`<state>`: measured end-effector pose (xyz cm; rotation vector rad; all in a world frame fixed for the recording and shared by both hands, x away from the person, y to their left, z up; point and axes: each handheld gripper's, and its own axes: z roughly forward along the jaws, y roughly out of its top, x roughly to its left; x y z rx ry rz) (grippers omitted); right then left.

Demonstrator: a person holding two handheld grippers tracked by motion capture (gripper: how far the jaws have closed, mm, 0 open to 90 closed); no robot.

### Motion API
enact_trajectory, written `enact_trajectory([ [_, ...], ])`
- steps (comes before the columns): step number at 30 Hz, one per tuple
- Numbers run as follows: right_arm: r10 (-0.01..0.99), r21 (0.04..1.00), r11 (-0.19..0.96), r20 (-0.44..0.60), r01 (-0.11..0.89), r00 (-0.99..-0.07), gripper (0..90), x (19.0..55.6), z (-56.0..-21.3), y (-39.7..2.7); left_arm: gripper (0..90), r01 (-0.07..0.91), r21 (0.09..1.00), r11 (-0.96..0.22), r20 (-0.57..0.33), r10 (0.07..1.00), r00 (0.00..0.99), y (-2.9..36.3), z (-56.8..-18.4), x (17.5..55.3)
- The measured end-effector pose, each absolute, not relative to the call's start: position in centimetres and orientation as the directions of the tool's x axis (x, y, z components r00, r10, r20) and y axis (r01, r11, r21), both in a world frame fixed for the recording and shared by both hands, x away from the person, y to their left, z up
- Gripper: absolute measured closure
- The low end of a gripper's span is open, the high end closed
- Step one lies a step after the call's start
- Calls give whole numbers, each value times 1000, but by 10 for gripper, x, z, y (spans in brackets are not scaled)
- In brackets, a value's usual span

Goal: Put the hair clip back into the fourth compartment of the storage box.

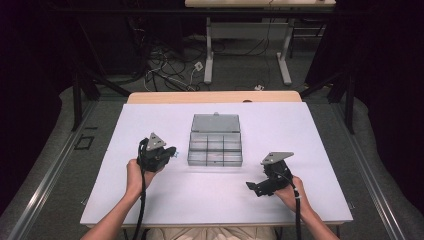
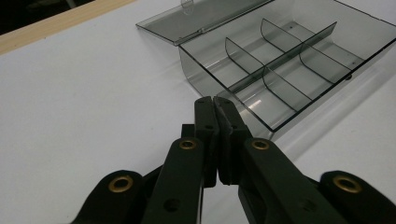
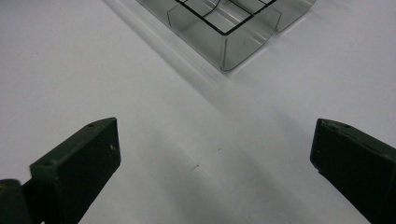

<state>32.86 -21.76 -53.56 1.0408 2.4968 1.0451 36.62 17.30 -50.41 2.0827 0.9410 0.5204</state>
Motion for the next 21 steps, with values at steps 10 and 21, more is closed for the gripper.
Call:
enact_trajectory([
  [10, 696, 704, 484, 49, 519, -716, 12, 329, -536, -218, 892, 433, 793, -428, 53, 757, 651, 163, -504, 369],
  [21, 697, 698, 487, 52, 525, -715, 13, 329, -536, -217, 892, 428, 796, -428, 49, 751, 659, 154, -504, 371],
])
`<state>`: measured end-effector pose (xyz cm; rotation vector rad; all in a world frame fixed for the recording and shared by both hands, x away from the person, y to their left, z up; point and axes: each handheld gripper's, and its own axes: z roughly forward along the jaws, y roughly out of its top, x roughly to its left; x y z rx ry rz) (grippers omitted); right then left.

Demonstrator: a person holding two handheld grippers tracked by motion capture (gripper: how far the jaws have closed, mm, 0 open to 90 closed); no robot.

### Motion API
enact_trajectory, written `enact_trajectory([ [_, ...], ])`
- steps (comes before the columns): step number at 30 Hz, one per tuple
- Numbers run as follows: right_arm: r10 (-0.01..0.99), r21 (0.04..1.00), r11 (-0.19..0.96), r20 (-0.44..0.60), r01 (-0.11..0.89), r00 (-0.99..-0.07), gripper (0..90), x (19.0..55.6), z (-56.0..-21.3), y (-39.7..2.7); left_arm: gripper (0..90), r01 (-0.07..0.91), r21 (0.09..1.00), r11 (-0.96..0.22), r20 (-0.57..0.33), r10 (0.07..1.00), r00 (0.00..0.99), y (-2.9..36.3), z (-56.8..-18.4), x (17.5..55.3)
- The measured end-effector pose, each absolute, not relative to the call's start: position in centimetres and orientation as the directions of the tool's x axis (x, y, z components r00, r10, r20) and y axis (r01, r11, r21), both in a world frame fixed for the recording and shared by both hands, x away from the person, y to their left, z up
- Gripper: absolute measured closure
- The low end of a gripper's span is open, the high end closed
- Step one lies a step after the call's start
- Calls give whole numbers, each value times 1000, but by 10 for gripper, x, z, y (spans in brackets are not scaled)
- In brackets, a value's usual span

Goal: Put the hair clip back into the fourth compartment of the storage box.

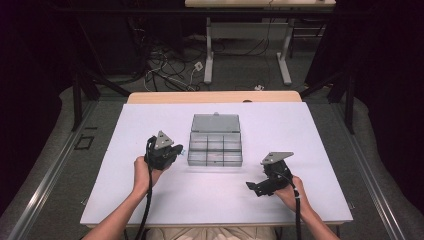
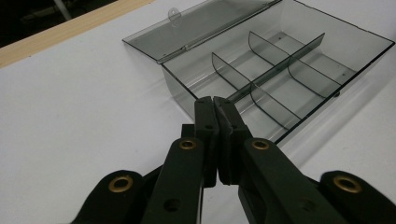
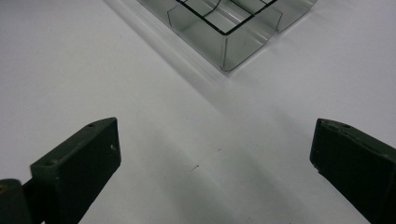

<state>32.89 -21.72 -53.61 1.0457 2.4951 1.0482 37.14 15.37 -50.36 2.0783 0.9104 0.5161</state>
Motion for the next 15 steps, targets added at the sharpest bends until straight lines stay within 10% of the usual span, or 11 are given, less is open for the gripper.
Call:
enact_trajectory([
  [15, 694, 699, 490, 48, 521, -718, 15, 329, -537, -218, 892, 426, 797, -428, 39, 740, 671, 143, -506, 379],
])
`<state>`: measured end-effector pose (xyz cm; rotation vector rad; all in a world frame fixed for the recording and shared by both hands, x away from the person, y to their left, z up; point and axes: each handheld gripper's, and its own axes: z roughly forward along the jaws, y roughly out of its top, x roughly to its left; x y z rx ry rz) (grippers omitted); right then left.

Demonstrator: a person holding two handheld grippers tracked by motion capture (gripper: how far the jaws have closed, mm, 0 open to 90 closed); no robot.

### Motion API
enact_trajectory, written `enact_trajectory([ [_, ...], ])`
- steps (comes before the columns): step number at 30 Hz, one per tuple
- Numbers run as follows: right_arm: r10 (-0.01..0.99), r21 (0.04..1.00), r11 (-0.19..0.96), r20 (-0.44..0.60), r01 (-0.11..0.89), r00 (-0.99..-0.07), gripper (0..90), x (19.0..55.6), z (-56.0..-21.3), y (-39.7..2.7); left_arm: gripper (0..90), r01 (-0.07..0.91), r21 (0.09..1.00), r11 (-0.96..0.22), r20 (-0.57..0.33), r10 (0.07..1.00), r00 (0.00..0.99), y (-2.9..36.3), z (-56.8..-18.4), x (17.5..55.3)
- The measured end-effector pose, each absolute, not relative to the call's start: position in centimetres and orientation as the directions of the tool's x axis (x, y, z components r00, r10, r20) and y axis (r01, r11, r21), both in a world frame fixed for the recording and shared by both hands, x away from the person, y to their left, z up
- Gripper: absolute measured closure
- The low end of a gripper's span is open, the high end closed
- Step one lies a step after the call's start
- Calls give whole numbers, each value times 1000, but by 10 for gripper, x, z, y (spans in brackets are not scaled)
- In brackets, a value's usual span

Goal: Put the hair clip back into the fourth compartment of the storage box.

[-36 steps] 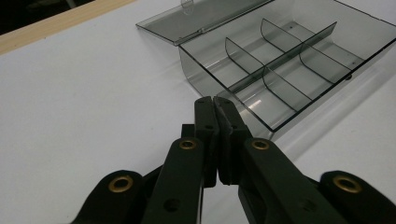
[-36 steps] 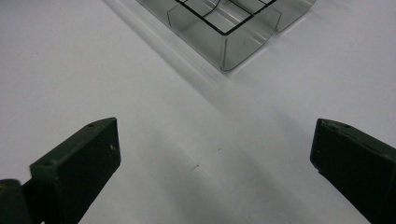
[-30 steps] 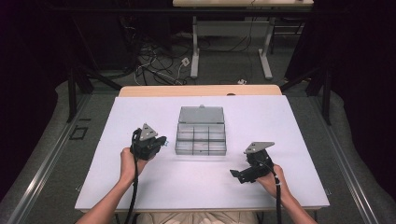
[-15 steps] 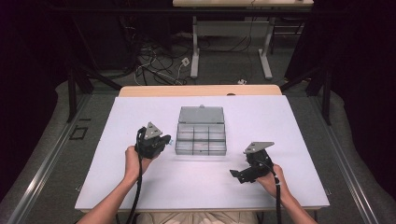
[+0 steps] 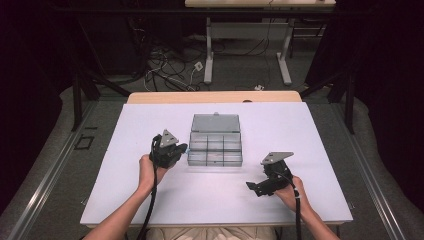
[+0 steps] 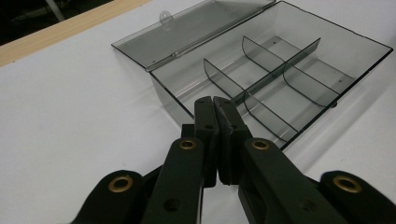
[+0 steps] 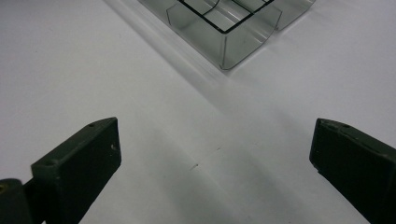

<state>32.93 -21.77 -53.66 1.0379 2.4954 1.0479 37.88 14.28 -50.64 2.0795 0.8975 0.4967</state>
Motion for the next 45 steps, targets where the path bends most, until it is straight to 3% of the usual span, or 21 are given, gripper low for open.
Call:
enact_trajectory([
  [45, 694, 694, 496, 43, 521, -719, 16, 329, -536, -218, 891, 413, 793, -448, 31, 707, 706, 112, -522, 395],
])
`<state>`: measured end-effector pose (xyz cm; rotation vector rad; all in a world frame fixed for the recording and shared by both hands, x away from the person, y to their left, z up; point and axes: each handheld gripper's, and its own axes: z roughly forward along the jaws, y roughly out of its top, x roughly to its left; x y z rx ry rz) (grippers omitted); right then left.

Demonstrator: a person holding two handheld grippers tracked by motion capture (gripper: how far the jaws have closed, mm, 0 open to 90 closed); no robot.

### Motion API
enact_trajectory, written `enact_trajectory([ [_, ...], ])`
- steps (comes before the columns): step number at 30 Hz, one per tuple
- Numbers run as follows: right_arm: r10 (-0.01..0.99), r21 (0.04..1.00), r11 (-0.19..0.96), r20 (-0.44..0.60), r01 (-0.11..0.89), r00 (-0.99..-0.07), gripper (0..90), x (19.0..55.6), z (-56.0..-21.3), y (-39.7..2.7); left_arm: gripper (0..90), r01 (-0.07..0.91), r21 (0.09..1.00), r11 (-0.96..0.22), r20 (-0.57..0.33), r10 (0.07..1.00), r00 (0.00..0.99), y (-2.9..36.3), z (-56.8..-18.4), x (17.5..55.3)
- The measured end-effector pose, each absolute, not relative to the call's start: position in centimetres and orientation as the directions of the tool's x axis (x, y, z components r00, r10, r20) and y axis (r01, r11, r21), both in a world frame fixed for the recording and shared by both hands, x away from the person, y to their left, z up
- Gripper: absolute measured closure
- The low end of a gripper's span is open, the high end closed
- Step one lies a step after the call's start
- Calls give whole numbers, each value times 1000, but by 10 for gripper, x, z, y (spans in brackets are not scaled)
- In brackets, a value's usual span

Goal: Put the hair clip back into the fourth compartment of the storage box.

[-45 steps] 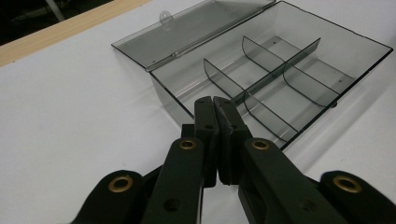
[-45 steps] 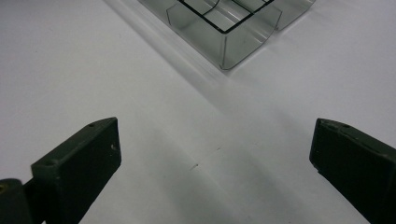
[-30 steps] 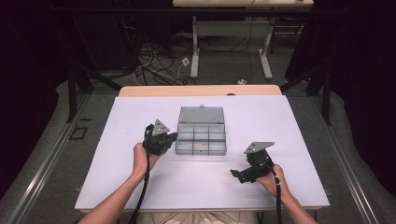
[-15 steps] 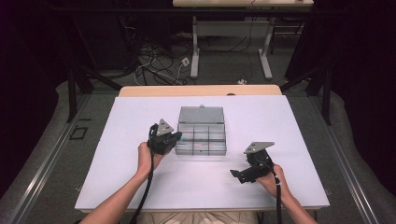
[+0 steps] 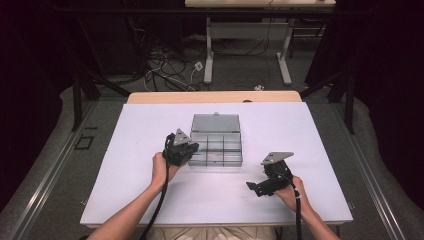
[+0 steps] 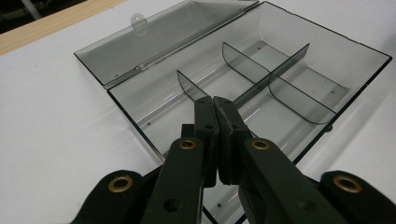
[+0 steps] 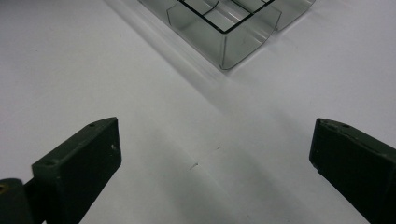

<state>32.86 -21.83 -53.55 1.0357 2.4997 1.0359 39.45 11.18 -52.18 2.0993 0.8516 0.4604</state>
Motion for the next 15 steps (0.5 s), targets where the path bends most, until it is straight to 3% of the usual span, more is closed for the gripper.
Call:
enact_trajectory([
  [15, 692, 696, 494, 48, 521, -720, 16, 329, -536, -218, 891, 430, 778, -458, 24, 705, 709, 105, -528, 398],
])
